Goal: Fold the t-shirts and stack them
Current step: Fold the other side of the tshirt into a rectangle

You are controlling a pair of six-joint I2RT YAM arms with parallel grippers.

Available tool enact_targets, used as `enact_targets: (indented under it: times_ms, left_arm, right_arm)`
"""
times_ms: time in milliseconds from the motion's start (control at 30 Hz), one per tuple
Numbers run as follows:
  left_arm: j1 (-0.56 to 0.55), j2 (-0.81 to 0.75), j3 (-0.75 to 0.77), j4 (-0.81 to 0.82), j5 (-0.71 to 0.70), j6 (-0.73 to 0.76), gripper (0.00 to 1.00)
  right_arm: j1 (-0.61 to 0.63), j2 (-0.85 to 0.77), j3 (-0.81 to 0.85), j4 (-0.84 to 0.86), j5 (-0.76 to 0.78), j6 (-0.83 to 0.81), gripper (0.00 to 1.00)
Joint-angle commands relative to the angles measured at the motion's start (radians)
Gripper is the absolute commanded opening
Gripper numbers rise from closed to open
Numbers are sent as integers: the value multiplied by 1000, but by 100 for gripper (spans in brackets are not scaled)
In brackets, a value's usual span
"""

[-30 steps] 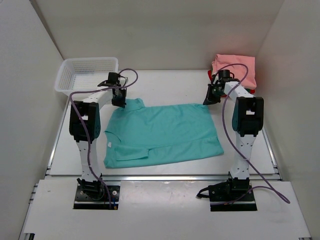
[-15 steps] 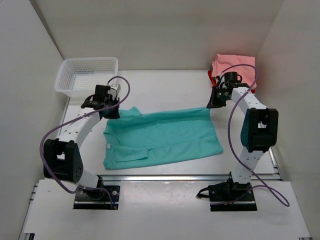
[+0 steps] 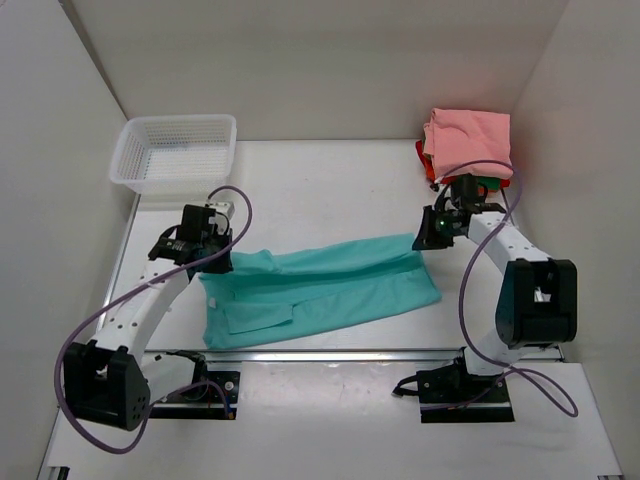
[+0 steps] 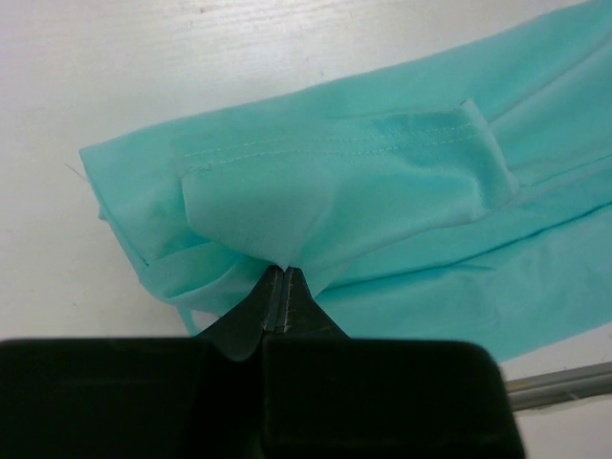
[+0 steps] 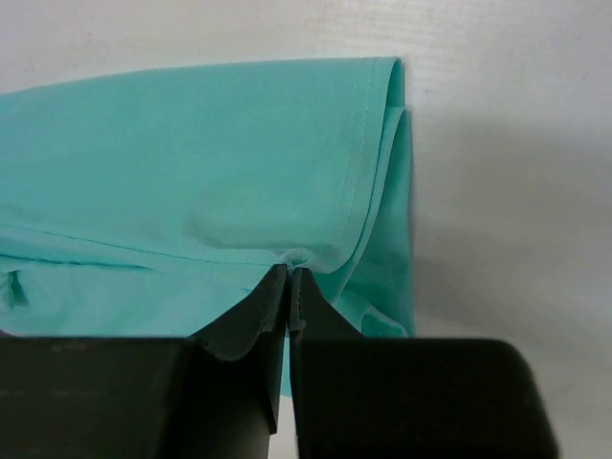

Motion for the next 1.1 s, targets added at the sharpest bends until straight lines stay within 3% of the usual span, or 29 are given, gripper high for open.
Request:
enact_targets:
  times_ms: [0,133,233,300,367,400,533,633,767,900,1067]
  left_arm:
    - [-23,-64,-56,-43,-14,-22,0]
    - [-92,-119,-86,-44,-34,-49,0]
    - [-72,-142,-83,-37,1,-59,0]
    - [-37,-145,-71,-41,74,-68,23]
    - [-22,-157,-53,-59,87,-72,36]
    - [-34,-179,-42,-63,85,-76,51]
    - [-48,-239,-31,-34,82,-131,48]
    - [-66,-213,-59,-9,154,-175,30]
    - [-135,-147,-146,78,130,-261,22]
    - [-161,-43,-201,157,56,-316,15]
    - [-207,225,-139,227,-37,-292,17]
  right_arm:
    - [-10,-74,-69,52,-13,-13,0]
    - [-13,-89,-114,64,-2,-18,0]
    - [-17,-63,-112,64,12,-29,0]
    - [-20,-54,-102,40,36,-14,13]
    - [-51,-65,-98,32,50,5,41]
    - [-53,-81,-95,32,65,8,44]
    - [-28,-150,-92,58,116,-6,48]
    - [32,-155,-82,110,66,-12,41]
    - [93,-62,-42,144,38,-7,39]
    - [128,70,-6,158,16,-7,37]
    - [127,113,-69,126,83,69,37]
